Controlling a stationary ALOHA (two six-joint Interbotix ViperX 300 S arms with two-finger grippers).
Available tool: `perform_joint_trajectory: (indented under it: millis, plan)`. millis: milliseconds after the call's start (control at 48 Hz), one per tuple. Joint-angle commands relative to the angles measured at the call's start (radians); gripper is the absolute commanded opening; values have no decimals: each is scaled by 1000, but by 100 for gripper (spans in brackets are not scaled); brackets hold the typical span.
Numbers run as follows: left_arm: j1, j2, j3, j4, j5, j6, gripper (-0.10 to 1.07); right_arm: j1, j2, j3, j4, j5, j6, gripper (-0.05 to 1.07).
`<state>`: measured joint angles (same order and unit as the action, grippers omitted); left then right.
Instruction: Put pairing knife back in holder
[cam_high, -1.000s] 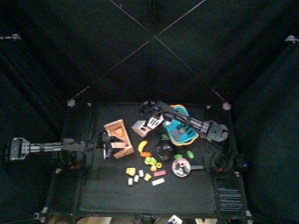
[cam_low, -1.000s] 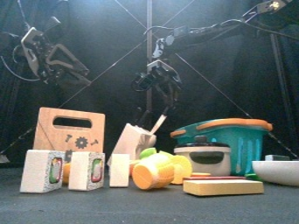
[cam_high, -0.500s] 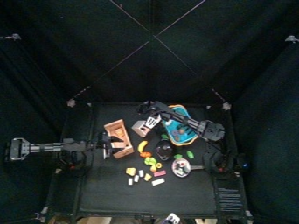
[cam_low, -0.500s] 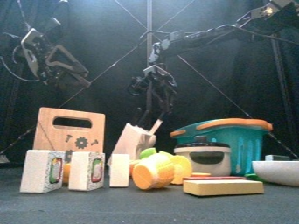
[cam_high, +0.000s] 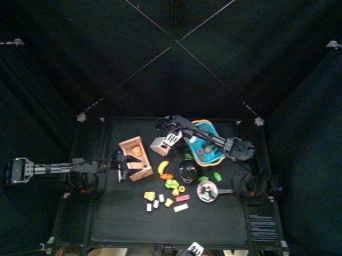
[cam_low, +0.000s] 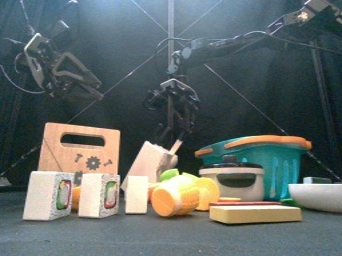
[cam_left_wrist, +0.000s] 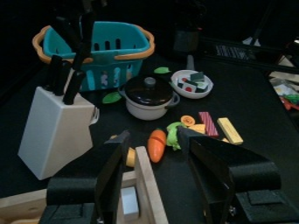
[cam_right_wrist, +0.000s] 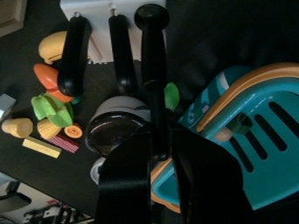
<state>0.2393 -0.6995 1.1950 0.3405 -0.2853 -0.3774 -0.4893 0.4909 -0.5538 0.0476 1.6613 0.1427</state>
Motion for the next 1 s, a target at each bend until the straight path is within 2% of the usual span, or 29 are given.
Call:
perform_joint_trajectory:
  millis: [0,229,667,979]
  plan:
    - [3,2,-11,-2,0,0,85,0,-21,-31,-2,-8,-3,46]
    - [3,0,-11,-2,15,0,85,0,-20,-31,-2,-23,-2,51]
    - [3,0,-11,-2,15,0,85,0,-20,-31,-28,-43,0,75]
    - [3,2,-11,-2,15,0,85,0,-32,-69,-38,-41,3,76]
